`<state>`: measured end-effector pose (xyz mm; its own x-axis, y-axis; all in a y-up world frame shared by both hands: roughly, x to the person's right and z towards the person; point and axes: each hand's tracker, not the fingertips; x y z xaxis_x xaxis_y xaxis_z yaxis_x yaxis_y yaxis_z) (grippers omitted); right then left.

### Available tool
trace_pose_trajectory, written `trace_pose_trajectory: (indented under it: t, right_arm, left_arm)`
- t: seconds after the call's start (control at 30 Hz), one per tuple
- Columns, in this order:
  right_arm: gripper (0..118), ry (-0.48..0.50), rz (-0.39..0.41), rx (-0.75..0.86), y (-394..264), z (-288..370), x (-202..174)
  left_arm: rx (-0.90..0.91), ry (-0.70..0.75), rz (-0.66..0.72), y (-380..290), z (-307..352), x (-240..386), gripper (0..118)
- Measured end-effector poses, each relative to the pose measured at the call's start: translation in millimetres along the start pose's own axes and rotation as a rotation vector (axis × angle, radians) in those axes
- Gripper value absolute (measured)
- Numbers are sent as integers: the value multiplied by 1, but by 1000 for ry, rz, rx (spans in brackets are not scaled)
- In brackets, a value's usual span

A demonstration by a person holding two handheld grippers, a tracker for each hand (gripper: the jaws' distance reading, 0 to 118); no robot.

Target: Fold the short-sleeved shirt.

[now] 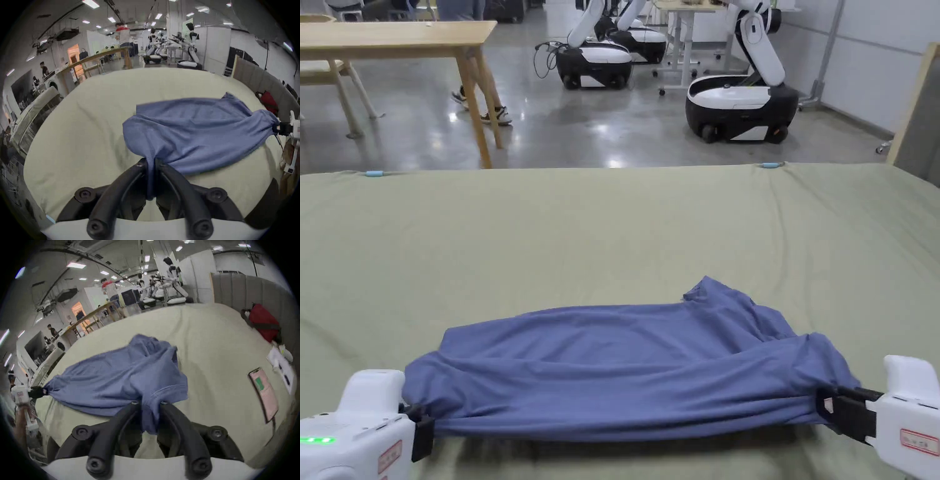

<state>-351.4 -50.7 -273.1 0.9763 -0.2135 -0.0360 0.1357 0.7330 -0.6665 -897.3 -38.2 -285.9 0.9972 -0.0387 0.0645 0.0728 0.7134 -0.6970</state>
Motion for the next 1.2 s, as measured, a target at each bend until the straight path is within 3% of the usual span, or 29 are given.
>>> trace_pose_trajectory:
  t: [0.23,0.33,0.37,0.4,0.43,0.47,0.5,0.6,0.67,0.7,0.73,0.77,0.8,0.87,0.93,0.97,1.07,1.1,1.17,1.2]
  right_arm:
    - [15,-39,118,-109,-44,50,-14]
    - [15,-46,82,-191,-82,32,-8]
    - [21,-50,73,-191,-94,26,-6]
    - [41,-48,73,-185,-100,24,-5]
    - [93,-52,64,-174,-101,26,-4]
    - [118,-52,52,-133,-96,33,-5]
    - [117,-38,40,-76,-90,45,-7]
    - [117,-5,43,125,-66,82,-20]
    - [110,-5,50,219,-38,99,-38]
    - [93,-16,82,252,-28,101,-49]
    - [38,-36,110,285,-29,96,-56]
    - [1,-44,137,304,-33,87,-61]
    - [1,-43,150,299,-31,81,-67]
    - [1,-60,144,283,-29,68,-77]
    - [1,-45,128,272,-29,56,-77]
    - [1,8,108,246,-29,52,-76]
    - [1,-8,111,248,-26,48,-81]
    - [1,-9,120,235,-25,45,-81]
    - [1,-7,123,221,-21,38,-79]
    - [1,-7,128,211,-19,35,-78]
  left_arm:
    - [-34,-54,3,-41,54,-8,6]
    - [-114,-69,52,-76,40,-9,8]
    - [-137,-79,70,-84,36,-9,15]
    - [-145,-104,85,-90,31,-11,33]
    - [-117,-110,80,-92,36,-12,81]
    - [-85,-102,81,-90,46,-11,112]
    - [-33,-64,68,-84,60,-10,118]
    - [158,-31,29,-68,88,-7,118]
    - [252,-37,-1,-46,99,-4,117]
    - [267,-21,-17,-37,100,2,112]
    - [294,-3,-29,-31,99,7,82]
    - [306,3,-42,-24,97,12,32]
    - [274,-13,-43,-37,77,7,0]
    - [180,-50,-57,-33,61,13,0]
    - [173,42,-86,-33,56,28,0]
    - [178,-3,-83,-31,52,28,0]
    - [119,-55,-36,-20,29,18,2]
    - [113,-40,-49,-14,20,16,16]
    - [101,-27,-58,2,0,8,103]
    - [93,-30,-53,10,-17,1,118]
